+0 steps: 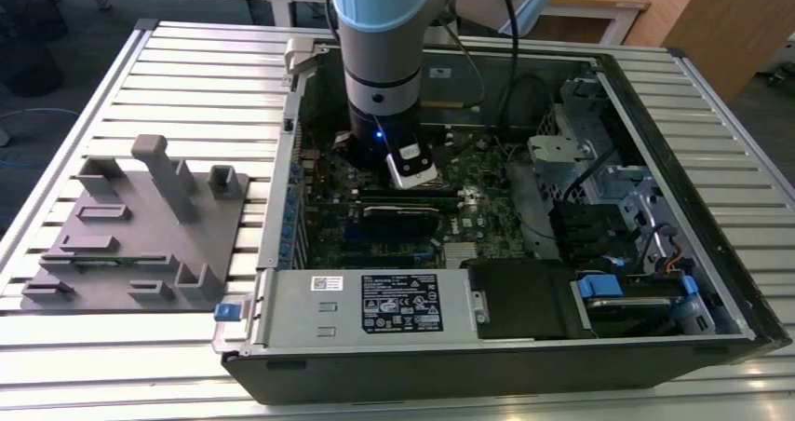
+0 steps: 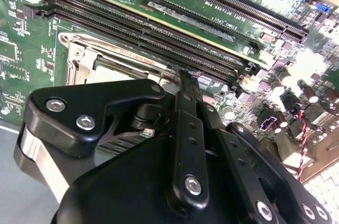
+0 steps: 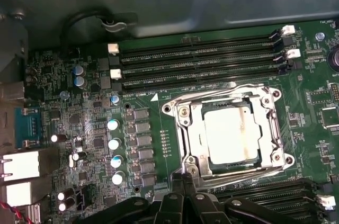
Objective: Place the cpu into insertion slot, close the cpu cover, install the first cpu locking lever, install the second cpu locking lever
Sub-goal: 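Install the second cpu locking lever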
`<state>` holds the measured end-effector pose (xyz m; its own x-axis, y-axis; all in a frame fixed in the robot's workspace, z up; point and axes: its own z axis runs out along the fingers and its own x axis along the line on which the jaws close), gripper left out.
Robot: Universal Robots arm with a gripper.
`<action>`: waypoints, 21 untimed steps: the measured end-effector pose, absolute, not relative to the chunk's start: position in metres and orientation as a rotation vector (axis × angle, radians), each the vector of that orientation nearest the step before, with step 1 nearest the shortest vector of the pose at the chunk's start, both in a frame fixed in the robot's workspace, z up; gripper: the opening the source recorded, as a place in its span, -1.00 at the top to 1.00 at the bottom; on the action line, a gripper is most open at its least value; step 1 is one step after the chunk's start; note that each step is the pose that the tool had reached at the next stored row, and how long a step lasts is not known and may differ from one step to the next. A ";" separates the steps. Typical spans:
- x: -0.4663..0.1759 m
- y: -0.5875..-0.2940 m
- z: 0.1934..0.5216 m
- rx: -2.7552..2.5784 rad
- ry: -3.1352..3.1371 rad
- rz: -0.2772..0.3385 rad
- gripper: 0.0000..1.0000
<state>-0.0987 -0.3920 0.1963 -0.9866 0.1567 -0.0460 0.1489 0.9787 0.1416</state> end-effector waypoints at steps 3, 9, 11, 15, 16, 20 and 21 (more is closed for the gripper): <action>-0.099 -0.393 0.195 0.237 3.068 0.222 0.80; -0.101 -0.393 0.195 0.238 3.067 0.236 0.80; -0.103 -0.393 0.195 0.238 3.067 0.238 0.80; -0.108 -0.393 0.193 0.238 3.067 0.239 0.80; -0.109 -0.393 0.193 0.238 3.067 0.239 0.80; -0.109 -0.393 0.192 0.237 3.067 0.237 0.80; -0.109 -0.393 0.192 0.238 3.067 0.235 0.80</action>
<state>-0.1091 -0.3927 0.1923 -0.9866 0.1572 -0.0441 0.1487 0.9765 0.1557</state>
